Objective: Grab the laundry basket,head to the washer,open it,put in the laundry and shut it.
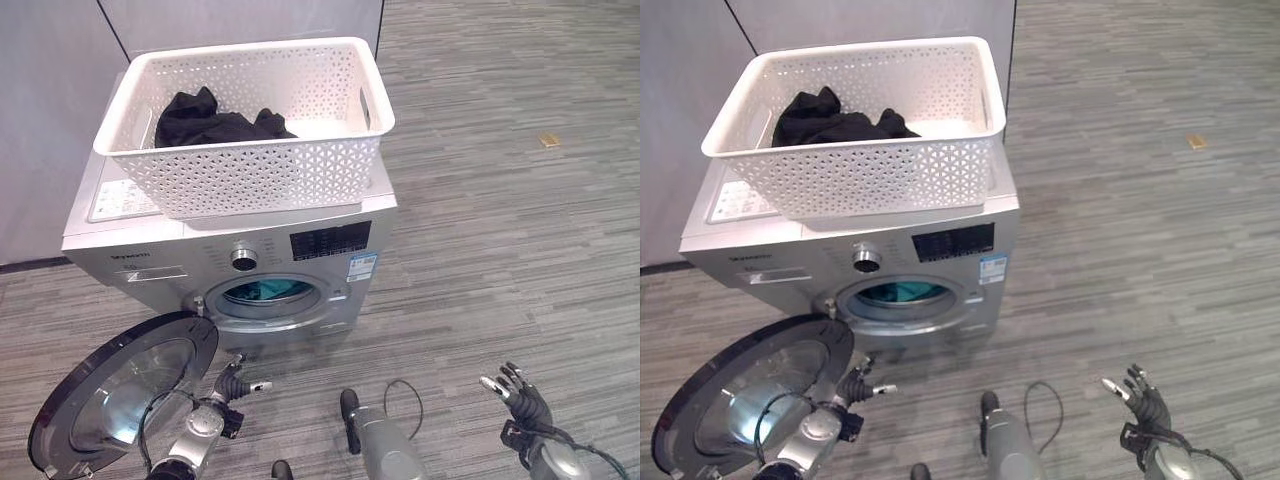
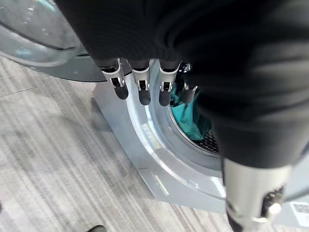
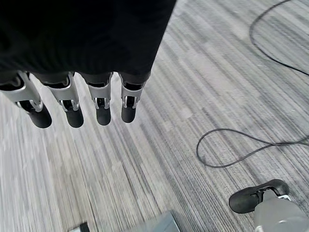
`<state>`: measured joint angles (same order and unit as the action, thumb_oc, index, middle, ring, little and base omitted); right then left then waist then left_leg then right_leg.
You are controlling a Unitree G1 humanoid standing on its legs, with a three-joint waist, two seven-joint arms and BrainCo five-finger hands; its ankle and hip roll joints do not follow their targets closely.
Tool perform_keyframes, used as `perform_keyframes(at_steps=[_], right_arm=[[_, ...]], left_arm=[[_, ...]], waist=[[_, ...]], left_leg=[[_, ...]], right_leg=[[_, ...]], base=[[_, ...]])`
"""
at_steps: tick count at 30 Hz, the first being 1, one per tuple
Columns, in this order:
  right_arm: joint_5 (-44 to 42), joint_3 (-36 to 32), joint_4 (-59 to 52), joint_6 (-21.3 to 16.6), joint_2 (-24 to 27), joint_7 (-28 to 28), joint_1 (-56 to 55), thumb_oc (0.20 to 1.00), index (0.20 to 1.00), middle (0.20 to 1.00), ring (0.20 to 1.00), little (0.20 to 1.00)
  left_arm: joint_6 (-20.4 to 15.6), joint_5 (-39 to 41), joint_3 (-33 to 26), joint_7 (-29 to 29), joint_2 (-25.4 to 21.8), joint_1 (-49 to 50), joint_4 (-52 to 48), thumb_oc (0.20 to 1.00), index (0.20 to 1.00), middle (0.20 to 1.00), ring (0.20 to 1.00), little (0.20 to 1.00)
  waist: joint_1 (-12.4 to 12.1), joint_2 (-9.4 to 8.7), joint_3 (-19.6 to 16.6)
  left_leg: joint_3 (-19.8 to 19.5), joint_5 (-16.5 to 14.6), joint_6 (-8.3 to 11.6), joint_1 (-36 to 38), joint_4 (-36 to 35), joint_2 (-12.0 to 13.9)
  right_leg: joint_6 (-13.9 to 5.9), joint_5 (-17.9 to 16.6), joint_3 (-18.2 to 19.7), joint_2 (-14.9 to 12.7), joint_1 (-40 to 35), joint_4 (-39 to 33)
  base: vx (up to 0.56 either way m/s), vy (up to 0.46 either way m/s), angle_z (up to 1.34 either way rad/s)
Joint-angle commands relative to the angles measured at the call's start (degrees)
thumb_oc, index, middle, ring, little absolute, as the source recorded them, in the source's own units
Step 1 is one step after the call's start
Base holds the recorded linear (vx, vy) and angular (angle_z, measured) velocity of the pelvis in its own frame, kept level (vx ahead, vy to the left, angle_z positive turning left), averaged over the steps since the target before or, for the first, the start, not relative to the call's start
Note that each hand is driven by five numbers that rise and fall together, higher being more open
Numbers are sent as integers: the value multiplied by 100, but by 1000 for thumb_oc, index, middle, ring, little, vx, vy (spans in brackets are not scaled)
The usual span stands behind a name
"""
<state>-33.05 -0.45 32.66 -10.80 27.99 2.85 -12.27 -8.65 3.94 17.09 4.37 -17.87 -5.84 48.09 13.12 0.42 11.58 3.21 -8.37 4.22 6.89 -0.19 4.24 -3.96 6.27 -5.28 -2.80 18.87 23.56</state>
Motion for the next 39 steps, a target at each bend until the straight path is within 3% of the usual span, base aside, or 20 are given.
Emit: perform_keyframes(at_steps=[1,3,4,6,9,10,11,12,13,15,19,28,32,34,35,39], right_arm=[[31,-170,-127,-158,154,-12,-140,1000,1000,1000,1000,1000],[31,-169,-128,-157,151,-12,-140,1000,1000,1000,1000,1000],[-194,-224,-55,-226,209,-132,-32,1000,1000,1000,1000,1000],[-255,-192,-21,-253,265,-180,77,1000,1000,1000,1000,1000],[-245,-198,-168,-241,273,-251,109,1000,1000,1000,1000,1000],[-244,-200,-171,-239,273,-252,108,1000,1000,1000,1000,1000],[-319,-203,-244,-324,257,-302,124,1000,1000,1000,1000,1000],[-74,-274,-513,-615,467,-315,96,1000,1000,1000,1000,1000],[-112,-164,-401,-353,500,-262,234,1000,1000,1000,1000,1000],[-240,-152,-546,-292,303,-249,158,1000,1000,1000,1000,1000],[6,-74,-481,-283,96,-174,192,1000,1000,1000,1000,1000],[346,116,-634,-227,33,-267,388,1000,1000,1000,1000,1000],[378,12,-1006,-288,30,-274,360,1000,1000,1000,1000,1000],[375,-136,-1532,-347,80,-225,298,1000,1000,1000,1000,1000],[388,-209,-1715,-386,131,-239,264,1000,1000,1000,1000,1000],[171,-657,-2482,-479,128,-118,-196,1000,1000,1000,1000,1000]], left_arm=[[-172,84,-16,-10,-216,-67,-97,1000,1000,1000,1000,1000],[-172,85,-16,-10,-219,-67,-97,1000,1000,1000,1000,1000],[-142,111,160,-58,-194,-245,24,1000,1000,1000,1000,1000],[-174,99,190,-3,-230,-315,28,1000,1000,1000,1000,1000],[-143,110,188,23,-335,-465,-11,1000,1000,1000,1000,1000],[-143,110,188,23,-335,-467,-10,1000,1000,1000,1000,1000],[-167,35,186,125,-358,-569,36,1000,1000,1000,1000,1000],[-353,-20,376,287,-479,-717,-152,1000,1000,1000,1000,1000],[-158,212,351,143,-480,-664,103,1000,1000,1000,1000,1000],[-165,219,290,151,-442,-825,249,1000,1000,1000,1000,1000],[-254,125,264,177,-507,-821,79,1000,1000,1000,1000,1000],[-236,80,53,227,-594,-662,193,1000,1000,1000,1000,1000],[-229,158,-140,191,-505,-339,199,1000,1000,1000,1000,1000],[-224,254,-369,184,-550,-77,76,1000,1000,1000,1000,1000],[-209,242,-469,179,-587,-5,64,1000,1000,1000,1000,1000],[-161,44,-722,219,-538,91,645,1000,1000,1000,1000,1000]], waist=[[-17,-175,-90],[-5,-183,-113],[-177,-496,203],[-205,-513,287],[-232,-306,343],[-241,-315,340],[-259,-185,383],[-335,-139,466],[-373,-182,436],[-295,-211,395],[-316,-188,419],[-460,-305,380],[-551,-347,279],[-647,-424,265],[-675,-461,232],[-589,-503,52]], left_leg=[[-78,602,171,-217,2645,-246],[-89,621,170,-248,2640,-259],[225,1169,328,-1668,4929,-326],[405,921,278,-2018,5271,-219],[854,945,143,-2177,3217,835],[871,966,140,-2159,3182,825],[845,1348,214,-2165,1891,1322],[452,1521,232,-1769,1295,1406],[99,1054,234,-1598,1653,1115],[453,735,246,-1609,1838,1021],[695,490,178,-1569,1864,762],[1075,364,133,-1449,1763,754],[1262,357,100,-1289,1561,767],[1470,409,142,-1158,1358,843],[1504,485,163,-1159,1263,849],[1480,764,233,-978,613,745]], right_leg=[[-148,-282,180,169,-359,-522],[-149,-302,174,154,-341,-542],[129,-245,283,-70,-825,-679],[158,-153,276,-78,-815,-554],[50,235,162,-103,-1081,-376],[50,222,174,-111,-1081,-389],[-48,394,219,-129,-1185,-304],[-103,508,343,-245,-1054,213],[-216,556,530,-352,-977,391],[-350,444,567,-493,-998,303],[-534,242,614,-743,-994,-79],[-715,-110,617,-842,-1003,-652],[-793,-319,376,-887,-1012,-808],[-871,-685,-286,-1039,-928,-937],[-888,-828,-423,-1073,-915,-1050],[-958,-977,-279,-1035,-1188,-1716]], base=[[206,-195,14],[114,-218,15],[51,-273,10],[77,-153,14],[205,79,-19],[224,244,-6],[272,366,-11],[337,466,-12],[268,325,-40],[169,190,-85],[96,238,-15],[13,80,-18],[14,32,-21],[-29,-29,-55],[-31,-48,-24],[41,8,-25]])
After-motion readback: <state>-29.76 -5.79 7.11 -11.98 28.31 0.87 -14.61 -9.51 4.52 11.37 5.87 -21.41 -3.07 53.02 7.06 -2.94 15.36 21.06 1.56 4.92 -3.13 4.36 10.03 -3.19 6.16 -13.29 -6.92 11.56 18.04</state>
